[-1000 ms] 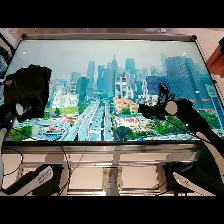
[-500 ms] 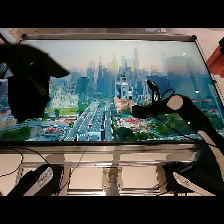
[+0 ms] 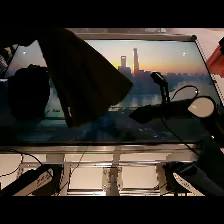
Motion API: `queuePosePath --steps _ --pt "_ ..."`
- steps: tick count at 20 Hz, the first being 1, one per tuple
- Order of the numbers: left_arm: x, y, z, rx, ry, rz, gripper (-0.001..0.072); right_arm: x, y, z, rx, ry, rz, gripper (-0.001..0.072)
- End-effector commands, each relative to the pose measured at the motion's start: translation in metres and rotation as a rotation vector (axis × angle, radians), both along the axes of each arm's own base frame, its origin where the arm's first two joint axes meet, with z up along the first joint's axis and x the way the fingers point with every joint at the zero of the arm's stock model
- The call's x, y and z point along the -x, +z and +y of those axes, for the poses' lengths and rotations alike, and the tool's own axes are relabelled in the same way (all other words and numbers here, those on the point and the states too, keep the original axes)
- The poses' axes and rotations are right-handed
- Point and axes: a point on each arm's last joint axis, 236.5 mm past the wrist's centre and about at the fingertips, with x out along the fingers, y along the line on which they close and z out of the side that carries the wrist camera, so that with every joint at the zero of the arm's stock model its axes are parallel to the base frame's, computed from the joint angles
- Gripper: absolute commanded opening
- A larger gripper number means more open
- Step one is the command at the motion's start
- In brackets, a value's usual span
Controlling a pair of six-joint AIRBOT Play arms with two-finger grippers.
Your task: Fold the clothes and pants, and hang the long-sleeved shirts on hangers.
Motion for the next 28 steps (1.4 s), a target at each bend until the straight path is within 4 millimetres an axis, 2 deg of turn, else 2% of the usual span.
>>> queuePosePath --steps 1,3,5,9,10,12,14,16,18,19,22,24,28 --pt "0.004 -0.007 -0.023 0.012 -0.075 0.035 0.0026 0.023 0.031 0.031 -0.138 0.049 -0.056 0.0455" --pt "-0.001 -0.016 -0.024 -0.015 -0.070 0.053 0.0025 0.026 0.043 0.048 -0.193 0.061 -0.091 0.0455" --pt "-0.007 -0.031 -0.019 -0.065 -0.044 0.084 0.0026 0.026 0.051 0.057 -0.219 0.063 -0.122 0.0455" --pt "-0.003 -0.045 -0.020 -0.095 -0.073 0.131 0.0026 0.017 0.052 0.059 -0.223 0.039 -0.155 0.0458" --pt "-0.003 -0.045 -0.020 -0.097 -0.074 0.128 0.0026 0.011 0.049 0.060 -0.216 0.031 -0.161 0.0495" --pt "-0.002 -0.046 -0.020 -0.097 -0.075 0.129 0.0026 -0.008 0.039 0.062 -0.200 -0.010 -0.178 0.0506" --pt "-0.002 -0.046 -0.020 -0.097 -0.075 0.130 0.0026 -0.039 0.030 0.062 -0.184 -0.078 -0.229 0.0506" --pt "-0.001 -0.047 -0.021 -0.100 -0.079 0.134 0.0026 -0.058 0.011 0.066 -0.132 -0.065 -0.280 0.0506" --pt "-0.001 -0.047 -0.020 -0.101 -0.079 0.135 0.0026 -0.056 -0.023 0.072 -0.038 0.048 -0.288 0.0534" --pt "-0.001 -0.047 -0.021 -0.100 -0.079 0.135 0.0026 -0.052 -0.041 0.074 0.002 0.099 -0.272 0.0663" --pt "0.002 -0.049 -0.021 -0.107 -0.088 0.145 0.0027 -0.060 -0.078 0.073 0.078 0.127 -0.240 0.0672" --pt "0.005 -0.052 -0.021 -0.115 -0.098 0.158 0.0027 -0.076 -0.083 0.072 0.098 0.104 -0.288 0.0672" --pt "0.006 -0.053 -0.022 -0.118 -0.102 0.163 0.0027 -0.099 -0.066 0.064 0.182 0.135 -0.448 0.0671"
